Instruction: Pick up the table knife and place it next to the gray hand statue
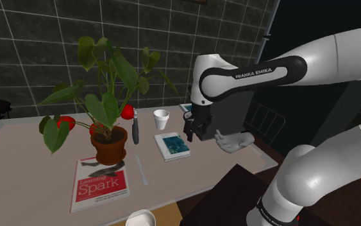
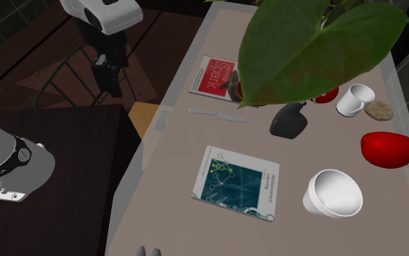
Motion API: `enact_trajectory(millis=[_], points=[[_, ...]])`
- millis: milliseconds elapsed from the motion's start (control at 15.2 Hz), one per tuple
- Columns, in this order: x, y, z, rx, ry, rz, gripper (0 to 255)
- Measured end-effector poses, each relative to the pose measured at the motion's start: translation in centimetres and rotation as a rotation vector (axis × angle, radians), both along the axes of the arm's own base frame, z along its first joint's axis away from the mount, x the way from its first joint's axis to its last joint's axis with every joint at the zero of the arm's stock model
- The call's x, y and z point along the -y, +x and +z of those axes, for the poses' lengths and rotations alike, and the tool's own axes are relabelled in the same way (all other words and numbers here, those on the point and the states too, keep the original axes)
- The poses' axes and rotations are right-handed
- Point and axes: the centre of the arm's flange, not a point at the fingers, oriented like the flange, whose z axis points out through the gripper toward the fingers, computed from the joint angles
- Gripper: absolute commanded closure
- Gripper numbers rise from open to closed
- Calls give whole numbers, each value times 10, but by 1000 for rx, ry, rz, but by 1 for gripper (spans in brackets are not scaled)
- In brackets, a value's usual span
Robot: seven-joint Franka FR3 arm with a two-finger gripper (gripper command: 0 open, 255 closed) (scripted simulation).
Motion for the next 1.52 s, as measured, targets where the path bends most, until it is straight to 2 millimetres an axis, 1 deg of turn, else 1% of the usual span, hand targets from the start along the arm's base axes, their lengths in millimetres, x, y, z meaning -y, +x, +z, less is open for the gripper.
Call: enact_trajectory(millis=[198, 264, 330, 396, 462, 528, 726, 792, 1122, 1254, 1518], points=[[-11, 14, -32, 16, -9, -27, 0], [-17, 20, -37, 22, -12, -36, 0], [-22, 25, -46, 28, -15, -45, 0], [-30, 38, -58, 34, -17, -53, 0], [-35, 45, -64, 39, -20, -62, 0], [-42, 50, -77, 43, -23, -71, 0], [-53, 73, -105, 61, -30, -98, 0], [-60, 78, -114, 66, -33, -105, 0], [-78, 117, -165, 94, -44, -150, 0], [-86, 134, -179, 105, -49, -168, 0], [-100, 168, -216, 127, -59, -204, 0]])
